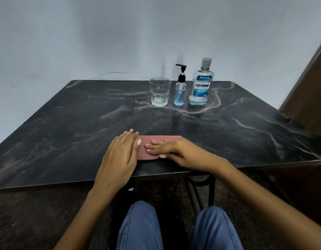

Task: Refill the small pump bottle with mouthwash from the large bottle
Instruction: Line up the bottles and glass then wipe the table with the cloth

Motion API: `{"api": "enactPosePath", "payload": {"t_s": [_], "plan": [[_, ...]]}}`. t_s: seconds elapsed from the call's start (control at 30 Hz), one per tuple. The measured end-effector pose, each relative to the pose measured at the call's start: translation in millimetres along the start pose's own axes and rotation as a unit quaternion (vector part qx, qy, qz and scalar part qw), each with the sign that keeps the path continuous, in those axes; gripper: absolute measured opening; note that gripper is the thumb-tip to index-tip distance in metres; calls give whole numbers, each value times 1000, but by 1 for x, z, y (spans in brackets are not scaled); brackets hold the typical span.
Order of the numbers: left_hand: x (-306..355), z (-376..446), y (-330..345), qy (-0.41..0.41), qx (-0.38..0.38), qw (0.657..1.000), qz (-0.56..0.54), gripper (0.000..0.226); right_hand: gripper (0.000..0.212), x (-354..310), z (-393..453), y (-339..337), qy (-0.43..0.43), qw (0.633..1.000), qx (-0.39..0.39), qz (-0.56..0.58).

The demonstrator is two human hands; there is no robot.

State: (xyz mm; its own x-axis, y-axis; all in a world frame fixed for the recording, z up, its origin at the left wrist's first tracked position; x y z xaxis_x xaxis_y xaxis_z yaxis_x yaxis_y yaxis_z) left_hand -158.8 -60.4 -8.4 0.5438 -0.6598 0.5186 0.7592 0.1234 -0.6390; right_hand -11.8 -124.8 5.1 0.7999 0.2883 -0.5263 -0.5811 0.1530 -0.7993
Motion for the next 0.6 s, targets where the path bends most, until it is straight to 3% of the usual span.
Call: {"api": "enactPosePath", "payload": {"t_s": [0.17,0.43,0.6], "plan": [[-2,0,1,-1,-9,1000,0,42,36,11,-46,-26,10,1000,8,2],[-3,0,3,13,-6,1000,4,40,37,45,-110,-63,118,973,185,-75],[-3,0,4,17,-4,1000,6,39,35,68,-92,-71,186,945,232,-133]]}}
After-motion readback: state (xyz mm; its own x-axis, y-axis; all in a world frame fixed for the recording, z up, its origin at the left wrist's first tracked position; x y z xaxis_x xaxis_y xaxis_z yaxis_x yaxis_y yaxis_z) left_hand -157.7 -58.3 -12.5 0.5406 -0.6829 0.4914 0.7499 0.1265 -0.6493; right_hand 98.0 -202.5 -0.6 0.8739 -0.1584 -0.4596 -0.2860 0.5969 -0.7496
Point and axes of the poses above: each hand's wrist, its own z-axis towards the middle knuckle, its own y-axis out of the palm, x = y × z, the point moved 5 cm from there along z, towards the middle knuckle, and after that the axes turned 14 degrees about x, right-handed, at the moved point
